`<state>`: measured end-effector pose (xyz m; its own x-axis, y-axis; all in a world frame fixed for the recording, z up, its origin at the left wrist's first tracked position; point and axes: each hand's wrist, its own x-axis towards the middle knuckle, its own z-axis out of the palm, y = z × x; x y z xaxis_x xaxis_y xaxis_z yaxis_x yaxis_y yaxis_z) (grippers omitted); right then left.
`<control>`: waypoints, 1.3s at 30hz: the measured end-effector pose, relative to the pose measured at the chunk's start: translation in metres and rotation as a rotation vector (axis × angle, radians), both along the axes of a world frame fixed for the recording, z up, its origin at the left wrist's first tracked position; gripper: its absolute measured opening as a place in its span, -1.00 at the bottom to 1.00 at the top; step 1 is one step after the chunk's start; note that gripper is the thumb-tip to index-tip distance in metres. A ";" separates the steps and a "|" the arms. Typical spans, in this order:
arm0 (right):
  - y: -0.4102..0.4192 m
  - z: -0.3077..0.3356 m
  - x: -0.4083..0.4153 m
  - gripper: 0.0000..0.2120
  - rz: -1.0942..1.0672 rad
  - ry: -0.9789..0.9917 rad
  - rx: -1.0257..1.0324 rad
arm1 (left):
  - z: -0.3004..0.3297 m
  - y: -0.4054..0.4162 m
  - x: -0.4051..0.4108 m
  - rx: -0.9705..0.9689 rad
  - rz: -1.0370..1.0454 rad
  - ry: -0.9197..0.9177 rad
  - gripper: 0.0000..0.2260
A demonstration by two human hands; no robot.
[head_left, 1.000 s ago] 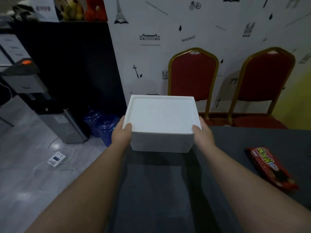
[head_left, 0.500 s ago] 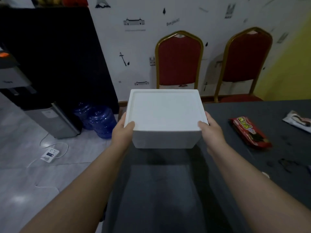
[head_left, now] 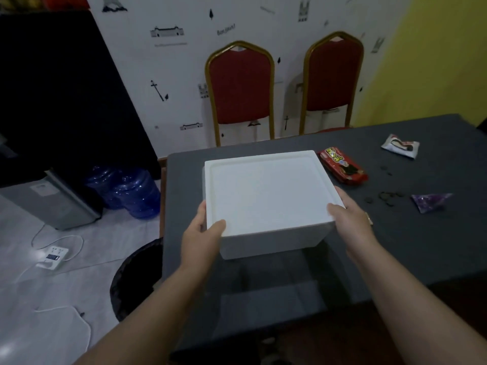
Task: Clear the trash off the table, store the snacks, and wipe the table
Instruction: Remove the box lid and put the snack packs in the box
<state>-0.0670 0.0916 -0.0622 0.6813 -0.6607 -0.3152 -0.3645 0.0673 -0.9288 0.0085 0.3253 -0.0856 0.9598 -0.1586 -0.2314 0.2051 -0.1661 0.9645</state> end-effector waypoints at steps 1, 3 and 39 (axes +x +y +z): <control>-0.003 0.000 -0.005 -0.51 0.001 0.003 -0.005 | -0.001 -0.002 -0.005 -0.013 -0.005 0.005 -0.46; -0.008 -0.003 -0.015 -0.52 0.011 0.011 -0.015 | -0.005 -0.003 -0.015 -0.031 0.011 0.017 -0.45; 0.131 -0.028 0.021 -0.49 0.845 0.176 -1.433 | -0.027 0.024 -0.004 -0.131 -0.275 0.128 -0.65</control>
